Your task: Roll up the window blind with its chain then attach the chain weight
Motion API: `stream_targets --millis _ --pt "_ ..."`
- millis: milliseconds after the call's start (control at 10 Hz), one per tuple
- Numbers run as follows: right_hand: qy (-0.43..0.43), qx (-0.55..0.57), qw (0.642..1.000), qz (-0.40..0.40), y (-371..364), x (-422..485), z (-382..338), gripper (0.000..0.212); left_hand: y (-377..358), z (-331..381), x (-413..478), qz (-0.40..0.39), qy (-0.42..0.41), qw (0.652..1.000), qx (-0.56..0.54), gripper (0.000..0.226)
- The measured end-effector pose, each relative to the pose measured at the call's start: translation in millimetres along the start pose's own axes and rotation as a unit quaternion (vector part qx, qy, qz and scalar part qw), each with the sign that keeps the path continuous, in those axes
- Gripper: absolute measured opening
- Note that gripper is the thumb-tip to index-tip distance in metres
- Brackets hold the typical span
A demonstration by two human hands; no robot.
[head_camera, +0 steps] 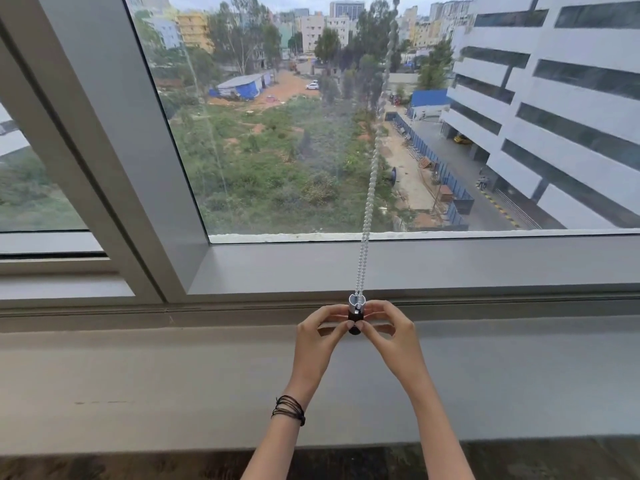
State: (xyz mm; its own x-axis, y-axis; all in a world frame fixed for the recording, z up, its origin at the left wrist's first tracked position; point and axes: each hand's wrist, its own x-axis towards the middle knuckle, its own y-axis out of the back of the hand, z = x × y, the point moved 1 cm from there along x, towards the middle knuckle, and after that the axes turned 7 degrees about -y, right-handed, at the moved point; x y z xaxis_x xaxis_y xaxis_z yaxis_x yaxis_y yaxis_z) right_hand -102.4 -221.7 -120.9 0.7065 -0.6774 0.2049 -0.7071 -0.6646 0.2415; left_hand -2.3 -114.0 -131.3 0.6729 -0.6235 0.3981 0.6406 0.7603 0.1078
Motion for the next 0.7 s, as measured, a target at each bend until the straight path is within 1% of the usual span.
stream_targets --millis 200,600,700 --pt "-0.001 0.006 1.0 0.008 -0.9 -3.2 1.8 0.02 0.8 0.7 -1.7 -0.017 -0.002 1.0 -0.011 0.019" --pt "-0.002 0.015 1.0 0.019 -0.4 -9.1 6.5 0.028 8.0 -4.0 -1.6 -0.046 -0.002 0.999 -0.022 0.019" --pt "-0.01 0.023 0.999 0.041 -0.3 -14.2 8.7 0.027 11.8 -8.4 -2.0 -0.058 0.0 0.998 -0.014 0.016"
